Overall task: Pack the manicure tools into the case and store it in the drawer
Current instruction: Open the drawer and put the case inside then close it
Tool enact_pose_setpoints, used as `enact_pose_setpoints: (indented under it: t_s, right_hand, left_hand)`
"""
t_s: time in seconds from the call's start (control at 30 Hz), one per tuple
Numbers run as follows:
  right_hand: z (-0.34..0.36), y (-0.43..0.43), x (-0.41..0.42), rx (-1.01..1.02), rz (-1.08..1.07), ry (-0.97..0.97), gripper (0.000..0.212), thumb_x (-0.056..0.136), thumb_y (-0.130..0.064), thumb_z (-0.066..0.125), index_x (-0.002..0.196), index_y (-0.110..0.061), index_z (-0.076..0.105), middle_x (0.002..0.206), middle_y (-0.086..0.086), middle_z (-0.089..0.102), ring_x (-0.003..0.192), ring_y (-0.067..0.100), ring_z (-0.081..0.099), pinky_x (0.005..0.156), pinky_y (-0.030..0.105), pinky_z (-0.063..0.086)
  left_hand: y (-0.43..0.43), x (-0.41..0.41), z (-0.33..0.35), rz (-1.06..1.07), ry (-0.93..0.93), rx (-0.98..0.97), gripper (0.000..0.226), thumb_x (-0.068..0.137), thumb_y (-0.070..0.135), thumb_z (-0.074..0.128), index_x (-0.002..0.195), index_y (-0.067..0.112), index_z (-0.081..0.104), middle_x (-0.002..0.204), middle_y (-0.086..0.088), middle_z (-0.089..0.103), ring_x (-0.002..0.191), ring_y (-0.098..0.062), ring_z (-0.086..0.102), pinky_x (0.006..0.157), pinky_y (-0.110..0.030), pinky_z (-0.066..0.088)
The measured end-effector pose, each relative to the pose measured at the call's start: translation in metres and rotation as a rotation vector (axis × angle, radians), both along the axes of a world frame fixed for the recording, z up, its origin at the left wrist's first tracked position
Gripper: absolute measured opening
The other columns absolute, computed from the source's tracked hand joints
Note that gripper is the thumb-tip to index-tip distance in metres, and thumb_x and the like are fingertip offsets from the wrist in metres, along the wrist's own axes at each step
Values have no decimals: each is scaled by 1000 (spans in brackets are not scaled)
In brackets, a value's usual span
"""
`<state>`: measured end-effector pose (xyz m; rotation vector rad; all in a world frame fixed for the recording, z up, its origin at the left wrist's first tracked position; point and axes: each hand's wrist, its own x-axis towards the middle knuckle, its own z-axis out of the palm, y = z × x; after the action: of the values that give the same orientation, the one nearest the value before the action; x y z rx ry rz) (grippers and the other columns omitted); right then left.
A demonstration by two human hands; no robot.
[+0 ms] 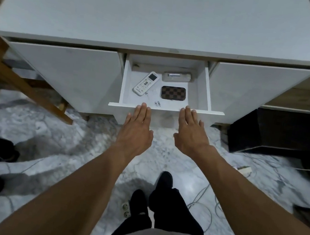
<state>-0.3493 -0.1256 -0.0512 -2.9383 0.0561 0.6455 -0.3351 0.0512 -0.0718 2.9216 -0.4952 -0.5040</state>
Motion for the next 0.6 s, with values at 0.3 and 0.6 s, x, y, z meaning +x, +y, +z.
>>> enact_pose_setpoints:
  t_s: [0.3, 0.6]
  right_hand:
    - [0, -13, 59, 16, 13, 10, 87, 91, -17, 52, 153, -7, -8, 163, 10, -12, 151, 30, -8, 119, 51, 14]
    - [-2, -22, 141, 46, 21, -73, 91, 87, -23, 58, 153, -4, -2, 159, 21, -2, 147, 38, 4, 121, 44, 18]
  left_hand:
    - [-9, 57, 1, 32, 33, -63, 78, 100, 28, 43, 154, 8, -9, 163, -7, -17, 151, -22, -13, 121, -42, 4]
    - [-26, 139, -1, 85, -70, -91, 81, 95, 26, 54, 154, 3, 3, 163, -13, 0, 151, -29, 0, 121, -38, 12]
